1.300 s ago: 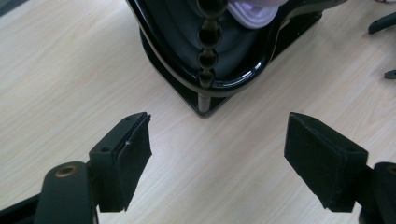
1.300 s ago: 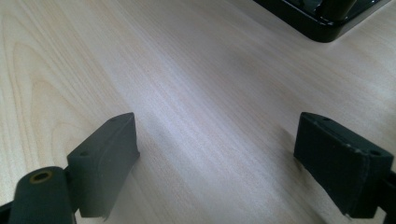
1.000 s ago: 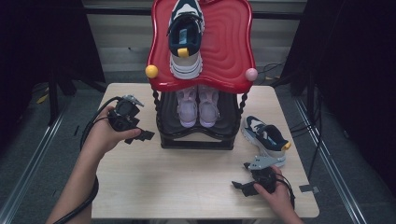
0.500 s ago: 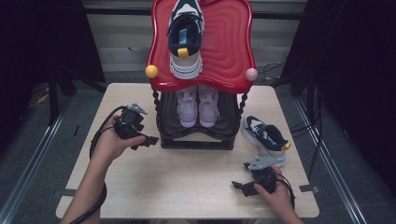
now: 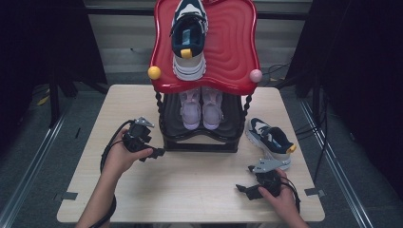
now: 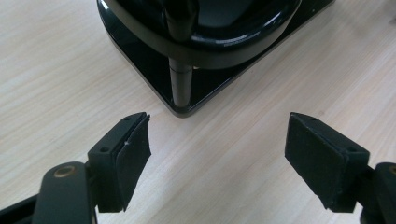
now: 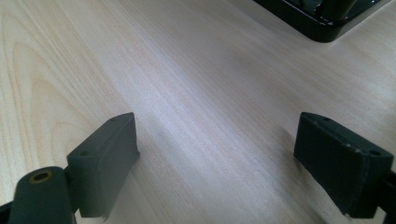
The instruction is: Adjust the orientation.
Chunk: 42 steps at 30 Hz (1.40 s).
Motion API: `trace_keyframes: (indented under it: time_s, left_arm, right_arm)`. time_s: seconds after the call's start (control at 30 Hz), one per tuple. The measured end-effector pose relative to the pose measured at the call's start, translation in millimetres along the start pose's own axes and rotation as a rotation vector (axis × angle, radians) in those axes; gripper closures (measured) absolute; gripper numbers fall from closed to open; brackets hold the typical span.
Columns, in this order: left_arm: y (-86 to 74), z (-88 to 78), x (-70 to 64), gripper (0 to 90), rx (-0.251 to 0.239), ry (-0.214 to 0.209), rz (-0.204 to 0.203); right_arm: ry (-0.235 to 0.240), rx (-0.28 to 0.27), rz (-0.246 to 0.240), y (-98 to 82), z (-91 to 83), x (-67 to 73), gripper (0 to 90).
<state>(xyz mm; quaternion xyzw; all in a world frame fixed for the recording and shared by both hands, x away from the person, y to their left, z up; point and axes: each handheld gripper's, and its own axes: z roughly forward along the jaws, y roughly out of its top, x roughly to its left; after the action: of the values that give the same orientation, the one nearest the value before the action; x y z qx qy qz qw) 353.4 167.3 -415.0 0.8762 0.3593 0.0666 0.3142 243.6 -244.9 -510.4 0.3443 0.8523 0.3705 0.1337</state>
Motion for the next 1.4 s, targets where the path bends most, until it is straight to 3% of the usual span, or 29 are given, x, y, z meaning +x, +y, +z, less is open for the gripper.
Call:
trace_keyframes:
  time_s: [0.27,0.63,0.7,0.77,0.83,1.0,1.1,1.2,1.4]
  left_arm:
    - [-10.6,15.5,-0.5,21.8,-0.008,-0.003,-0.012]
    - [-33.7,40.0,-3.3,21.7,-0.044,0.030,-0.046]
    - [-38.1,46.0,-4.3,21.4,-0.022,0.048,-0.038]
    - [-41.1,50.6,-3.5,21.2,-0.006,0.037,-0.037]
    - [-42.6,52.9,-2.9,21.1,-0.021,0.036,-0.051]
    - [-49.1,58.7,-1.4,20.8,-0.079,0.068,-0.049]
    - [-54.4,62.4,-2.6,20.1,-0.084,0.120,-0.024]
    - [-57.4,65.6,-3.2,19.4,-0.078,0.131,-0.008]
    - [-60.8,68.5,-4.3,15.4,-0.119,0.127,0.001]
  right_arm:
    - [0.000,0.000,0.000,0.0,0.0,0.0,12.8]
    - [0.000,0.000,0.000,0.0,0.0,0.0,12.8]
    - [0.000,0.000,0.000,0.0,0.0,0.0,12.8]
    - [0.001,0.001,-0.001,0.1,0.0,-0.1,12.7]
    - [0.002,0.001,-0.001,0.1,0.0,-0.2,12.7]
    - [0.005,0.000,-0.006,0.3,0.5,-0.7,12.6]
    - [0.004,0.000,-0.005,0.3,0.5,-0.6,12.5]
    - [0.005,0.000,-0.005,0.3,0.4,-0.6,12.5]
    - [0.008,0.001,-0.006,0.2,0.3,-0.5,12.5]
